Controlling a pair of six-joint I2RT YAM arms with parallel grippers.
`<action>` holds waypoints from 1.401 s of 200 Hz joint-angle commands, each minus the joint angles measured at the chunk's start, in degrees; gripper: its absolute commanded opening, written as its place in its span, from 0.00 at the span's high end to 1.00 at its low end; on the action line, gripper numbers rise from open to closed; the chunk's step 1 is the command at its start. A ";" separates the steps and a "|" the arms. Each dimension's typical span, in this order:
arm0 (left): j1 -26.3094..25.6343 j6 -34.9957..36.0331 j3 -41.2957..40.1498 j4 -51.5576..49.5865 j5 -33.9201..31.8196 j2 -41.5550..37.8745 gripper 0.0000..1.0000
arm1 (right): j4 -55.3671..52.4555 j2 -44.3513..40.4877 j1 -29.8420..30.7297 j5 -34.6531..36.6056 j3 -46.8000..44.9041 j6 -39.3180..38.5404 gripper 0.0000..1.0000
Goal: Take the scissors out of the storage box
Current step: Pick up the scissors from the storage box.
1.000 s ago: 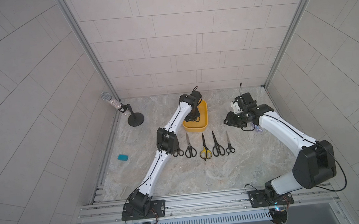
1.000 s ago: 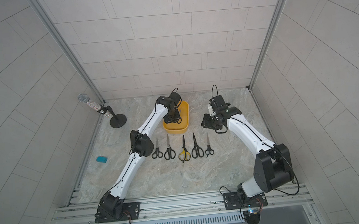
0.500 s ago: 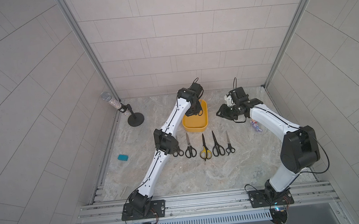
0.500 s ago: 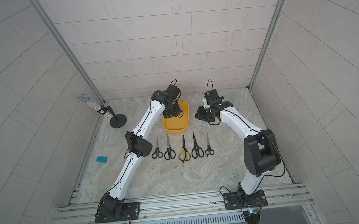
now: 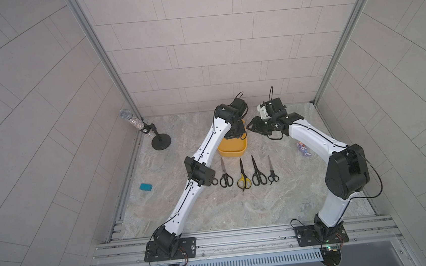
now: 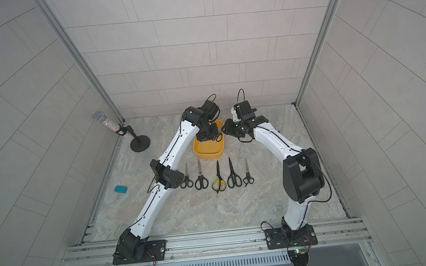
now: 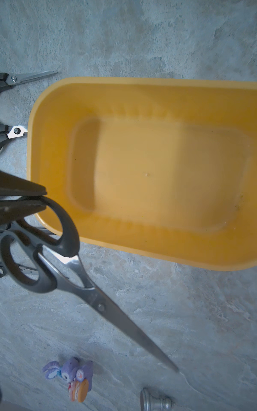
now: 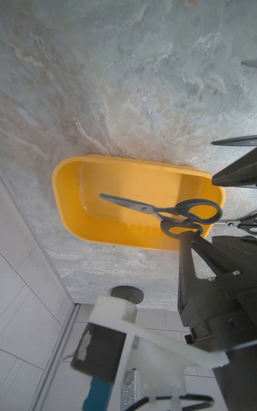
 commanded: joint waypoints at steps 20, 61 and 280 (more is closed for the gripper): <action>0.37 2.41 2.43 -1.07 -0.92 -2.82 1.00 | -1.78 3.41 0.34 0.58 2.31 -1.27 0.58; 0.77 2.55 2.43 -0.15 0.47 -2.78 1.00 | -1.91 5.83 0.65 -0.99 3.48 -1.06 0.58; 2.19 3.52 2.44 -1.16 0.20 -4.08 0.53 | 5.58 10.16 0.44 -9.10 3.45 3.07 0.91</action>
